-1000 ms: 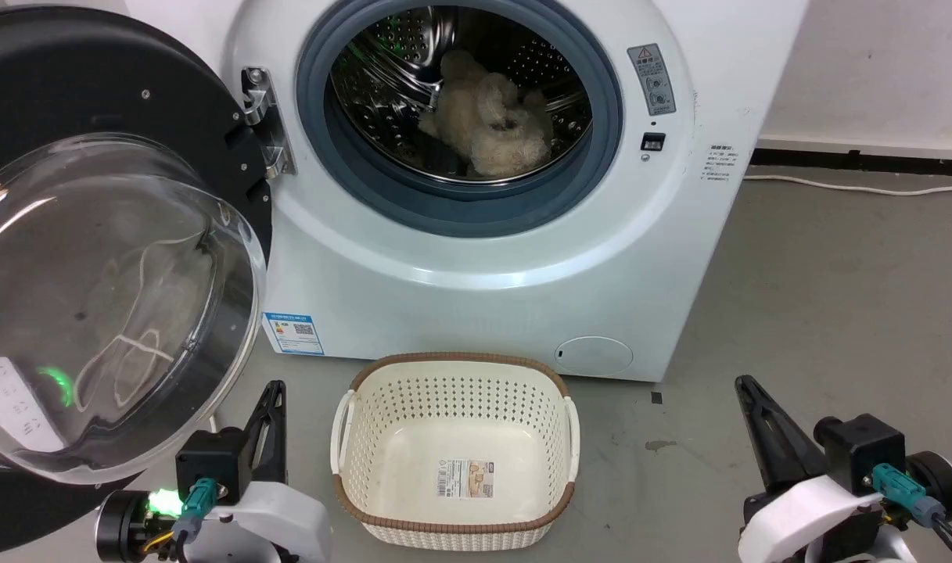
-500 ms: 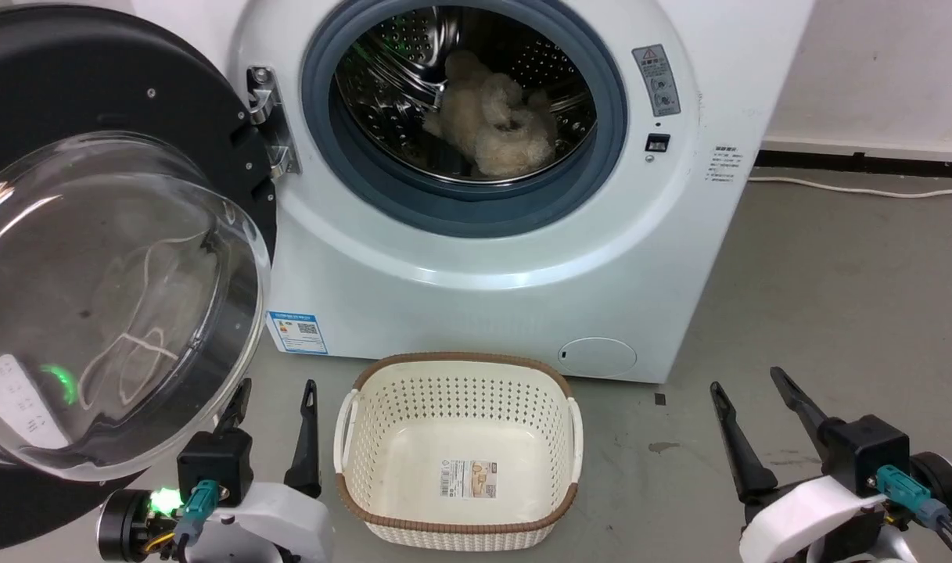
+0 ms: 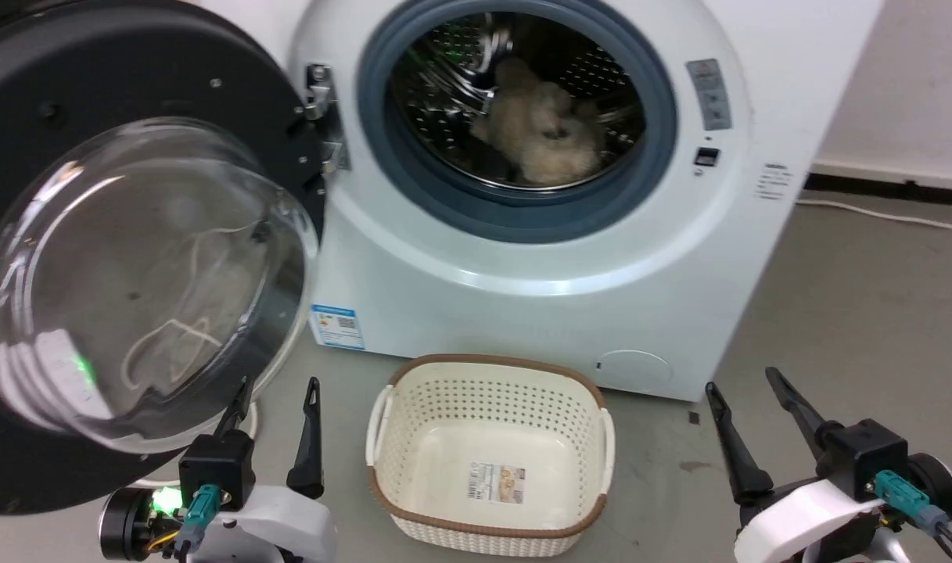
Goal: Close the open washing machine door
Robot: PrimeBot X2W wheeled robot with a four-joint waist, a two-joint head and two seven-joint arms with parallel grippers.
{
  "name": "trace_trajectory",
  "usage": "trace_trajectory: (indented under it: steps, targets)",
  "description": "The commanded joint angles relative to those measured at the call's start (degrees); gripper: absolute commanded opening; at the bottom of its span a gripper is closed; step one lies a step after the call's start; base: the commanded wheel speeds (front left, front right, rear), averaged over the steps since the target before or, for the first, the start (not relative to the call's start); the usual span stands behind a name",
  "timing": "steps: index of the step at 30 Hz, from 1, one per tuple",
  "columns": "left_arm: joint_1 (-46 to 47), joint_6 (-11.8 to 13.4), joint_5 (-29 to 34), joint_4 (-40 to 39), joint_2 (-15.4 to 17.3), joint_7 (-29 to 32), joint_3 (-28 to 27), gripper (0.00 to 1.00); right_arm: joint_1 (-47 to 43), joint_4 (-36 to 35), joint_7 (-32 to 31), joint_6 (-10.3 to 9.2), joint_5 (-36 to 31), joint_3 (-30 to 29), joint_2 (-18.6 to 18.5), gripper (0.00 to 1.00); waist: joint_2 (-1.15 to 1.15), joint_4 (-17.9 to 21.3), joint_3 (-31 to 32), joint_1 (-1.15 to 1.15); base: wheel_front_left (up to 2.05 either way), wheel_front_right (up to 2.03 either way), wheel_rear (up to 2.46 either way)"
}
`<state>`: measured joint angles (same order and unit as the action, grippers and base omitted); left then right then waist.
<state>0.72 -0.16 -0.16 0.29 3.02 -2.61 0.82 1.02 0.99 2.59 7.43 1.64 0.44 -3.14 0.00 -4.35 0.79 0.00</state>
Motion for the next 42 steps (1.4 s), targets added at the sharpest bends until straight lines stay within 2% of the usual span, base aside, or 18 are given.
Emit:
trace_trajectory:
  steps: [1, 23, 42]
  targets:
    - [-0.93, 0.19, 0.03, -0.05, 0.34, -0.59, 0.03, 1.0, -1.11, 0.27, 0.61, 0.01, 0.46, 0.34, 0.06, 1.0, 0.0, -1.28, 0.19, 0.0, 0.0, 0.0, 0.0]
    - [-3.67, 2.46, -0.5, -2.87, 0.22, -3.22, -1.16, 1.0, 2.92, 4.63, 3.24, 0.02, 2.28, 7.62, -0.79, 1.0, 0.0, -7.21, -0.63, 0.0, -0.06, -0.06, -0.06]
    - [-5.59, 3.15, -0.54, -3.81, 0.41, -5.73, -1.78, 1.0, 3.3, 6.69, 5.75, 0.03, 3.82, 11.24, -1.5, 1.0, 0.0, -12.1, -0.43, 0.0, 0.0, 0.0, 0.0]
